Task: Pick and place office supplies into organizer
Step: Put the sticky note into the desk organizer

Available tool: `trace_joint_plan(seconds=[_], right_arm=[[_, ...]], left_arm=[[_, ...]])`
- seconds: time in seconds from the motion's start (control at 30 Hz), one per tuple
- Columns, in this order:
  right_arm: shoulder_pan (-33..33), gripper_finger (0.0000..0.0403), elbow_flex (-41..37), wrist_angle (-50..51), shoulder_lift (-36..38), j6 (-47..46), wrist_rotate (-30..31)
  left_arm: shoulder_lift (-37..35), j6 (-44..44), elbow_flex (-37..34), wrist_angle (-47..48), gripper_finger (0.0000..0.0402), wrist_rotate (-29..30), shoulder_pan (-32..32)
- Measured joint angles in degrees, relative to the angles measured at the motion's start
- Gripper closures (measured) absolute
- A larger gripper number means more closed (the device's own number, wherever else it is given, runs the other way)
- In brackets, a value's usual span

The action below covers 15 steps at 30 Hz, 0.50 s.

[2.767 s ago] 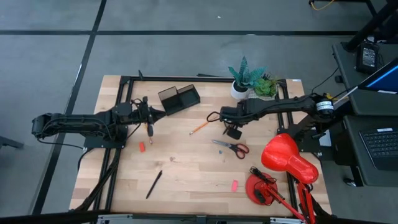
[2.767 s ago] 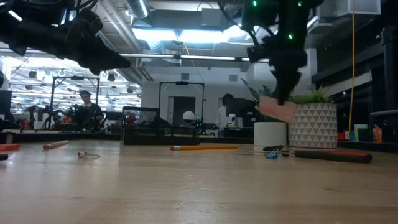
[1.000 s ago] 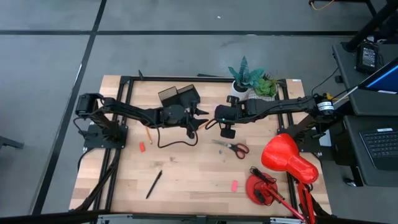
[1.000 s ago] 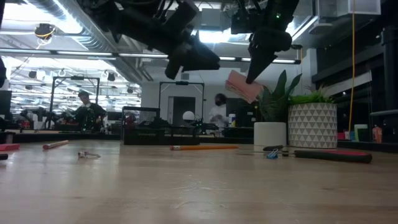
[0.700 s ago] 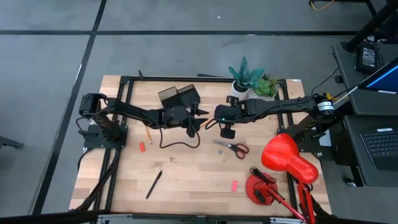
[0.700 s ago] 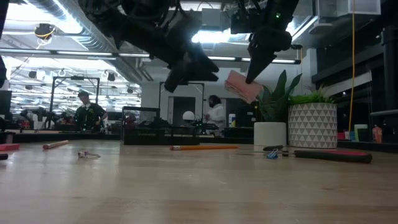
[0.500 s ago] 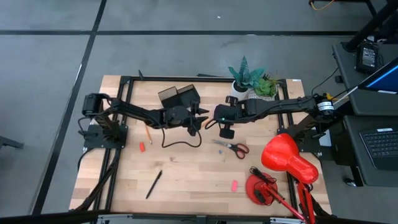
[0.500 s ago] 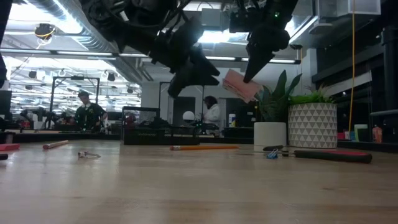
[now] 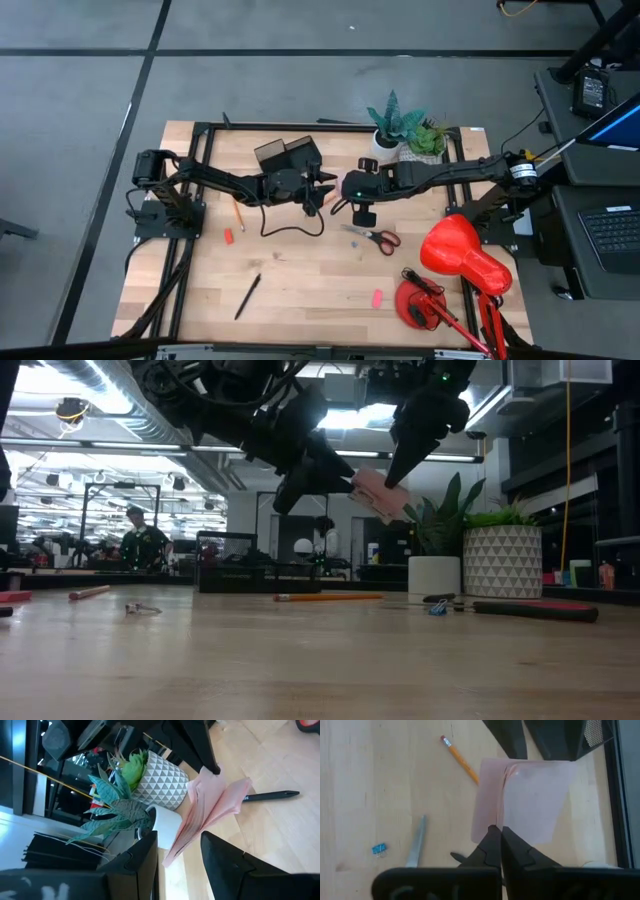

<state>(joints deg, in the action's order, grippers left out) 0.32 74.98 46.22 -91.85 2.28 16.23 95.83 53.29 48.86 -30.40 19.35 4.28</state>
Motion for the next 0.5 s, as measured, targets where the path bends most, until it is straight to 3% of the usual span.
trace_joint_plan(seconds=[0.2, 0.5], right_arm=[[0.0, 0.0403, 0.0, -0.2, 0.0, 1.1, 0.0], [0.0, 0.0403, 0.0, -0.2, 0.0, 1.2, 0.0]], left_arm=[[0.0, -0.5, 0.0, -0.3, 0.0256, -2.8, -0.9], [0.0, -1.5, 0.0, 0.4, 0.0256, 0.4, -2.1]])
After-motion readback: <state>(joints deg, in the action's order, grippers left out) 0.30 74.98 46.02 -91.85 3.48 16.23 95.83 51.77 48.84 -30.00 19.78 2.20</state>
